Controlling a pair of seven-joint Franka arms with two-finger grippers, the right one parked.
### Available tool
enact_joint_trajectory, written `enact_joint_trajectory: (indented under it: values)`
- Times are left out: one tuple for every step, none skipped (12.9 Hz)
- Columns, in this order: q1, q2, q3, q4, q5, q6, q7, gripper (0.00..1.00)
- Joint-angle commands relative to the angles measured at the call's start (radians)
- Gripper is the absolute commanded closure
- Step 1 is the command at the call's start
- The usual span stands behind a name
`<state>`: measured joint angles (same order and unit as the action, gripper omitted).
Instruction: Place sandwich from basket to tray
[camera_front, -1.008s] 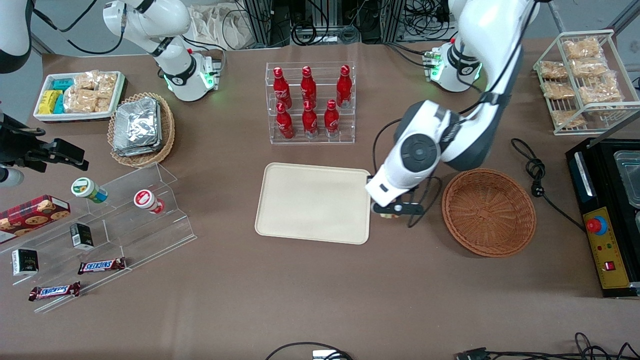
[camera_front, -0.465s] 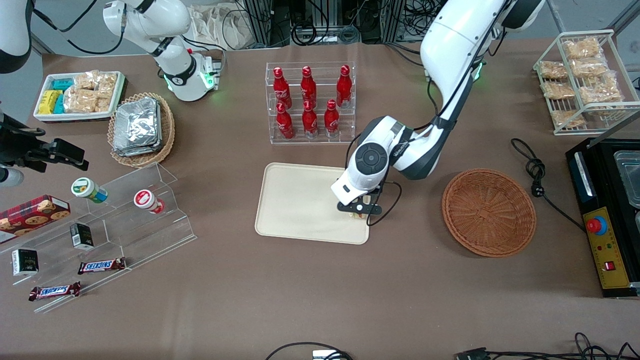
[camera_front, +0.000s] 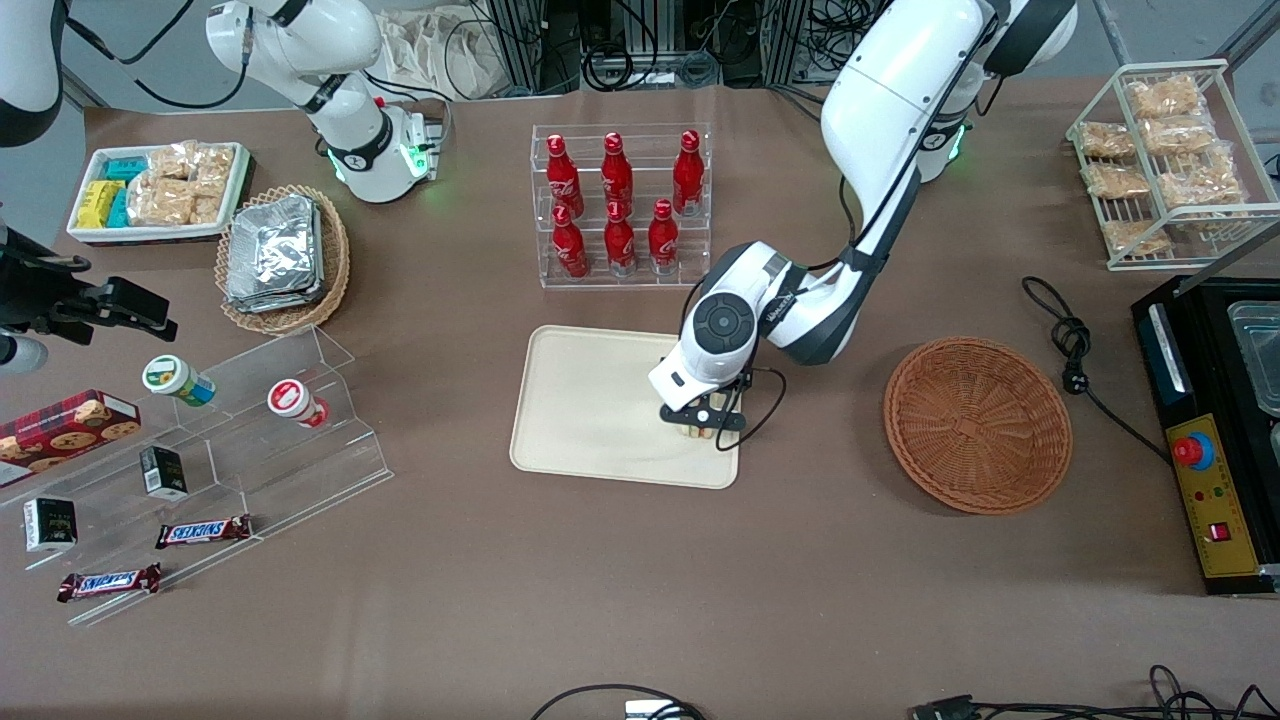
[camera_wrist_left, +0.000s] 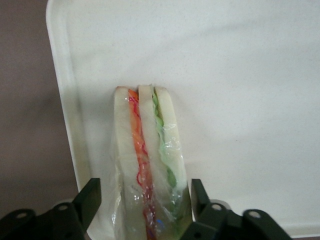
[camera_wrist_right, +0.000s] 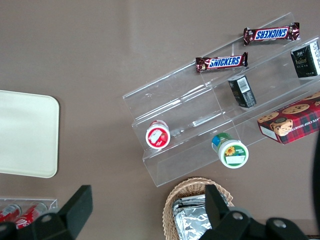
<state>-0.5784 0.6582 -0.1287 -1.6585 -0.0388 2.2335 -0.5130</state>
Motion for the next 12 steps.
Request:
enact_joint_trajectory:
  values:
    - [0.008,-0.058,0.015,0.017,0.017,-0.029,-0.013,0.00]
    - [0.028,-0.093,0.015,0.023,0.016,-0.087,-0.009,0.00]
    - [0.054,-0.121,0.015,0.057,0.016,-0.160,-0.009,0.00]
    - [0.069,-0.144,0.015,0.098,0.016,-0.252,-0.005,0.00]
    - [0.086,-0.167,0.015,0.149,0.016,-0.344,-0.012,0.00]
    - [0.104,-0.186,0.017,0.198,0.017,-0.435,-0.016,0.00]
    - [0.132,-0.210,0.017,0.244,0.017,-0.522,-0.009,0.00]
    - [0.179,-0.239,0.017,0.284,0.017,-0.601,-0.002,0.00]
    - [0.224,-0.280,0.017,0.296,0.017,-0.654,0.010,0.00]
    - [0.250,-0.332,0.017,0.296,0.034,-0.681,0.055,0.00]
    - [0.291,-0.382,0.017,0.296,0.054,-0.719,0.133,0.00]
    - [0.328,-0.416,0.017,0.296,0.056,-0.768,0.184,0.00]
